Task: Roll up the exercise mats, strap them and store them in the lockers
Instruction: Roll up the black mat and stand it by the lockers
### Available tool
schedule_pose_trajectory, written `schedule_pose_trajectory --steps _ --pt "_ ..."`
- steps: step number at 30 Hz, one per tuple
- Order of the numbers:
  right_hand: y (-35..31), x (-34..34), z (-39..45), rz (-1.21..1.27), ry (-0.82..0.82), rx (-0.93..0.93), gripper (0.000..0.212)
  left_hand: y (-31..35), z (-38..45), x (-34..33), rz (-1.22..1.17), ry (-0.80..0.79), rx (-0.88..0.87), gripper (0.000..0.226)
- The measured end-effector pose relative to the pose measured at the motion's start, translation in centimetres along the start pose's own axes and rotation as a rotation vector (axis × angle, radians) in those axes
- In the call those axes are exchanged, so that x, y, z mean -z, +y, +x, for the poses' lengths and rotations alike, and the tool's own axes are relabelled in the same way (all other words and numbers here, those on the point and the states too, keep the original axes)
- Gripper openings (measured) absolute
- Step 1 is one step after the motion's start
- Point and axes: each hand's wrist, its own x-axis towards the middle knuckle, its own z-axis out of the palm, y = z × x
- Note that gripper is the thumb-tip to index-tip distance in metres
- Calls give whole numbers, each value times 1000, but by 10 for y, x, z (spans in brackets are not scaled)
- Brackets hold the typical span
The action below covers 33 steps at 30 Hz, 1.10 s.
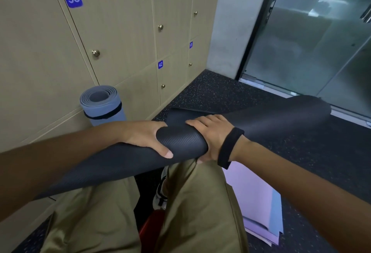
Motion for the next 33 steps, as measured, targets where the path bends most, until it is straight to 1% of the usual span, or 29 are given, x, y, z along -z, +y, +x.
schedule_pose_trajectory --steps 1,2,4,6,8,9,10,13,15,17,21,23,26,28,30,32,33 --pt "2 0 4 13 -10 0 114 2 -1 0 27 7 13 103" --pt "4 2 7 28 -24 0 109 4 -3 -2 102 51 11 114" --pt "8 7 13 61 -74 -11 100 6 -9 -14 364 224 -20 132" --pt "12 14 23 116 -159 -40 95 7 -17 -36 662 410 -63 139" --pt "17 19 32 181 -234 -58 92 7 -17 -55 848 523 -50 144" --pt "18 20 36 206 -267 -61 92 6 -13 -59 873 561 -33 143" --pt "20 21 38 226 -291 -62 91 2 -7 -60 862 591 -20 138" --pt "23 24 42 270 -292 -56 89 -4 5 -50 838 649 -98 107" --pt "25 27 43 267 -251 -45 86 -2 5 -41 829 645 -138 92" --pt "26 31 39 229 -186 -31 84 5 -1 -32 803 631 -146 83" --pt "23 49 21 143 -15 9 92 29 -26 -9 703 541 -129 67" --pt "19 67 8 64 51 39 96 37 -42 0 583 505 -125 65" --pt "8 90 -15 -66 226 145 97 43 -64 5 377 451 -134 68" --pt "-1 93 -30 -134 308 208 103 46 -74 1 260 409 -156 67" --pt "-12 84 -44 -216 297 236 115 42 -78 -13 183 336 -160 72" --pt "-23 63 -55 -233 204 221 126 33 -76 -34 119 235 -129 77" --pt "-29 50 -61 -207 153 200 126 30 -73 -44 106 177 -111 77"
